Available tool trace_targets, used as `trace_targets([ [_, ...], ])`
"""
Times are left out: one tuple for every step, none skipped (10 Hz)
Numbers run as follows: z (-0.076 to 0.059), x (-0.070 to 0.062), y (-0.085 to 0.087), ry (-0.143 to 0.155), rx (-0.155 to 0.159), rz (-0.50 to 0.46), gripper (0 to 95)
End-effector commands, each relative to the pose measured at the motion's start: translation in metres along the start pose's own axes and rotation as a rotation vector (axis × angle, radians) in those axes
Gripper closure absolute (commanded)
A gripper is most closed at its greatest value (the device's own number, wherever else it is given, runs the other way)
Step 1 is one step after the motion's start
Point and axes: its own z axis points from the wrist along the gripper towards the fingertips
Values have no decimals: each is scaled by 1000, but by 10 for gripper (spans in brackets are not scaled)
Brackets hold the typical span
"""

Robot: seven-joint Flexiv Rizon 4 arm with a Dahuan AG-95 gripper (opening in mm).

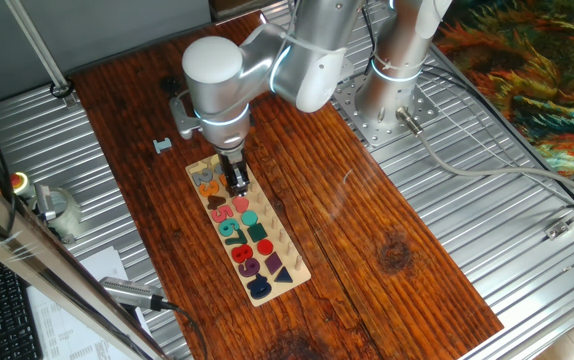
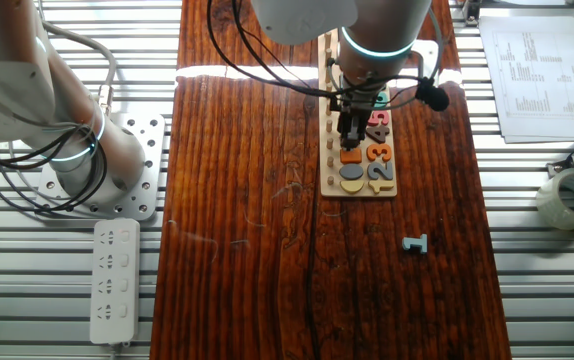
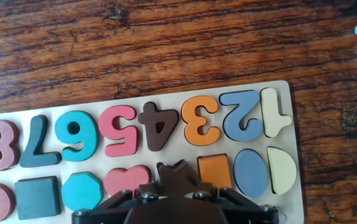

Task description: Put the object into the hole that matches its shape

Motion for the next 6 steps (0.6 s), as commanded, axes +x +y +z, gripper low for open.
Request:
trace_targets([
  [0, 0, 2, -1, -12, 7, 950],
  [0, 1, 4, -1, -9, 5, 950],
  [0, 1, 4, -3, 2, -10, 950],
  [0, 1, 3, -2, 25, -26, 950],
  [-1, 0, 2, -2, 29, -31, 950],
  [-1, 0, 2, -2, 28, -25, 950],
])
